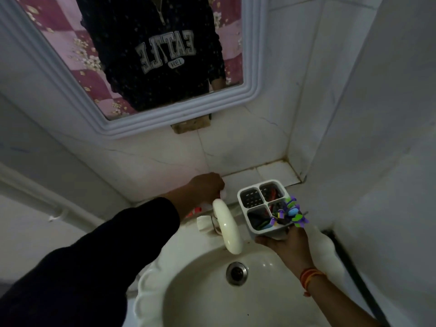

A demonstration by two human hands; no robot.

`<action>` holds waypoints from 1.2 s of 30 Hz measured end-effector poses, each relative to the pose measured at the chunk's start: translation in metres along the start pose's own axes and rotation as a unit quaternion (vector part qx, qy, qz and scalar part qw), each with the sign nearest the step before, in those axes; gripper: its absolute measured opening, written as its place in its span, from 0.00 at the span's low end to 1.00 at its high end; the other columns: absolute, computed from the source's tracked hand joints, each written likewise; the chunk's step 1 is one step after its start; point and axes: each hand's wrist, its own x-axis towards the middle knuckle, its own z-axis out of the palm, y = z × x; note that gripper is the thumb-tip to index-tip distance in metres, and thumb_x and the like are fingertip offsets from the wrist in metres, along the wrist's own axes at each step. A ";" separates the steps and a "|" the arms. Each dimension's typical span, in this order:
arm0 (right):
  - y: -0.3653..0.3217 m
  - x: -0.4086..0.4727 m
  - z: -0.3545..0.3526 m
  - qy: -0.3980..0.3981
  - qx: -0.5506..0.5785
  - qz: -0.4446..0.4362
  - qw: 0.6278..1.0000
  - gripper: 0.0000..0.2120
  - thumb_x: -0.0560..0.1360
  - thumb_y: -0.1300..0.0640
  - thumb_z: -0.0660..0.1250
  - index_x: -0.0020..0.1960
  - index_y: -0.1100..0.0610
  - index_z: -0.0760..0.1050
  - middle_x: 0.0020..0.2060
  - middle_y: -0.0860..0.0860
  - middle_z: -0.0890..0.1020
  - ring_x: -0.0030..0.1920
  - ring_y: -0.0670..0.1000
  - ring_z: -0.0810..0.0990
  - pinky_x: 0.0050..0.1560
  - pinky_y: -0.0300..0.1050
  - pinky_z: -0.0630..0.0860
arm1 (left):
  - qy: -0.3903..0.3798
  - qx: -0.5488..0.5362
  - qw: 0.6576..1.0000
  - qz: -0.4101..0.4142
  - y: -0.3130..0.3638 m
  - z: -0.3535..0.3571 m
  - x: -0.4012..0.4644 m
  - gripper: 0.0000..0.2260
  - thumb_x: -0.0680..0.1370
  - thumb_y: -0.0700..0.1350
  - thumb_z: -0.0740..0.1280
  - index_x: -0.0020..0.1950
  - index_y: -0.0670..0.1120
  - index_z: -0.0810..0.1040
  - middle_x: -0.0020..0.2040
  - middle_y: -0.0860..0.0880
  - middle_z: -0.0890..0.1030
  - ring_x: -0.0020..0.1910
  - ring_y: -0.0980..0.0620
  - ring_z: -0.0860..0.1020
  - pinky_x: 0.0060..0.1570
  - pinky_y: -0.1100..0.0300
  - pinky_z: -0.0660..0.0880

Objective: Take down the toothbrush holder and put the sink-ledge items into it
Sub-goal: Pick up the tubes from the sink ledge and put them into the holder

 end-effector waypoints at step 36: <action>-0.004 0.002 -0.004 -0.018 -0.014 -0.008 1.000 0.52 0.51 0.56 0.90 0.72 0.55 0.72 0.64 0.50 0.83 0.66 0.49 0.82 0.64 0.55 0.83 | 0.000 -0.024 0.995 0.102 0.111 -0.134 -0.023 0.17 0.72 0.46 0.76 0.61 0.50 0.84 0.55 0.50 0.86 0.54 0.52 0.84 0.59 0.59 0.78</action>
